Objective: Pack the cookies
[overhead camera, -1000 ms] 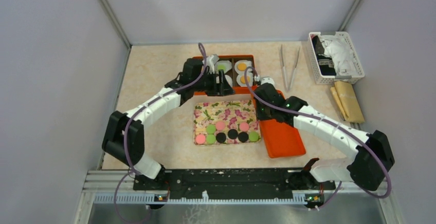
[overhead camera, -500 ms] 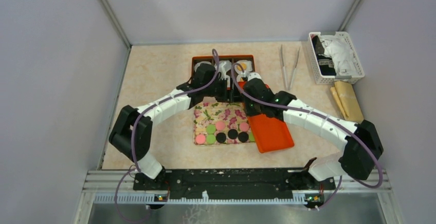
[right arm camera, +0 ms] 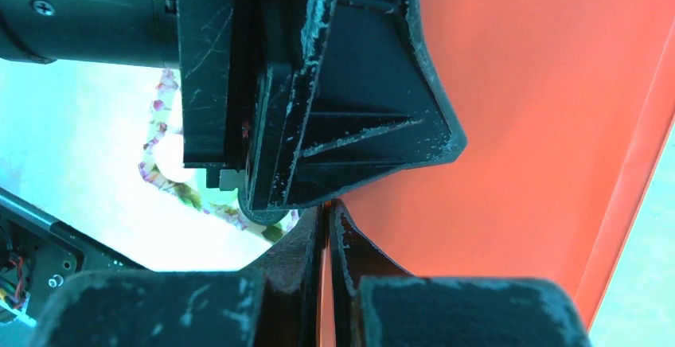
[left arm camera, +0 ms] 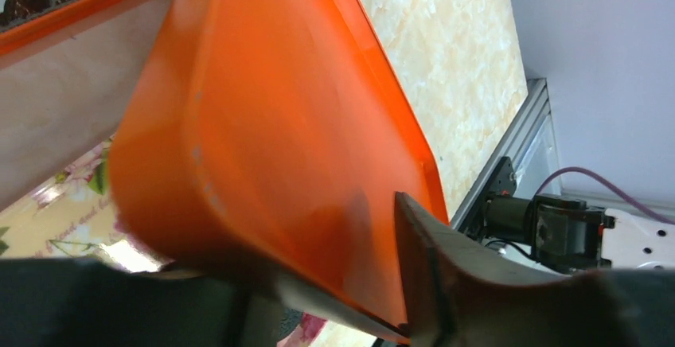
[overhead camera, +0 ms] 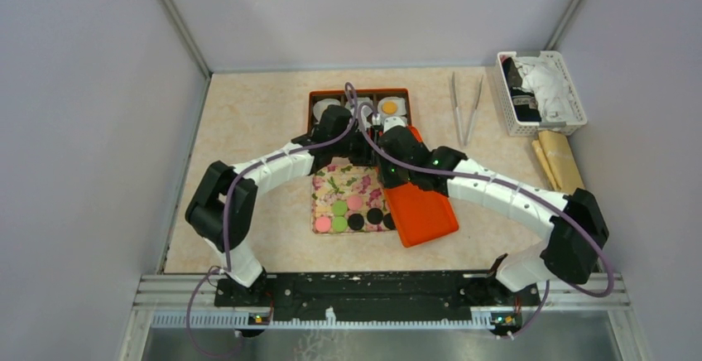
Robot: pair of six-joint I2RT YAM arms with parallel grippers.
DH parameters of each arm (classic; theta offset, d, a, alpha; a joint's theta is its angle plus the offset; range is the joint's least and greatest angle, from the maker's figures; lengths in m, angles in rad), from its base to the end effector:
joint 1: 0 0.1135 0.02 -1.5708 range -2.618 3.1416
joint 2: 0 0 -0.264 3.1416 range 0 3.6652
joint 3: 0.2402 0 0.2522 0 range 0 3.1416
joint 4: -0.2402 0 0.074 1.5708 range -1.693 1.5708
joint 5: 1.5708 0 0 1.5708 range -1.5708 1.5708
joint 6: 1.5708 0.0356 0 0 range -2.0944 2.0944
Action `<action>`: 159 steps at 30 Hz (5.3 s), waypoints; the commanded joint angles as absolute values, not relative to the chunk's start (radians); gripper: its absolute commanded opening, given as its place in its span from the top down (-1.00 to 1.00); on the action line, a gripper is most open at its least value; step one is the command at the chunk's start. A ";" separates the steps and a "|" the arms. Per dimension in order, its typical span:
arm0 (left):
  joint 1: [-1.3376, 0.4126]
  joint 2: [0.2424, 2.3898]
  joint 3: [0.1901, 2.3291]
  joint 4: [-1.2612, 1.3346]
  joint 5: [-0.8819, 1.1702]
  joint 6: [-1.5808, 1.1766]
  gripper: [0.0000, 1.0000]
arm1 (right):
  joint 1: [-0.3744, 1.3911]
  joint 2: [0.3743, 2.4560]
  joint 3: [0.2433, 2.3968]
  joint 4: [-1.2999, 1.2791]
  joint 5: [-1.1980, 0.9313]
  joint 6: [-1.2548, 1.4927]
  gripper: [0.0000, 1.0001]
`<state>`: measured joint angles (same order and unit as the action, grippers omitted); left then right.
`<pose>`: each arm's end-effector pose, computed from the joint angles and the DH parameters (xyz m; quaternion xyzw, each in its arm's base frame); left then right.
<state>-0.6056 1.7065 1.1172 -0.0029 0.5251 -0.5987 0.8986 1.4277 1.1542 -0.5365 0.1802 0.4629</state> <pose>0.3020 -0.2308 0.2303 0.1249 0.8520 -0.4459 0.2443 0.1978 0.2383 0.2874 -0.1672 0.9101 0.1678 0.3399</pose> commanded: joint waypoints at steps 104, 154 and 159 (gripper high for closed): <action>-0.119 1.787 1.482 -0.017 1.259 -0.986 0.02 | 1.232 1.452 0.946 0.791 1.133 -0.689 1.00; -0.086 1.449 1.397 0.060 0.712 -0.668 1.00 | 0.237 1.286 1.036 0.557 -0.595 0.916 1.00; -0.086 1.446 1.366 0.079 0.709 -0.662 1.00 | 0.180 1.370 0.969 0.776 -0.647 1.108 1.00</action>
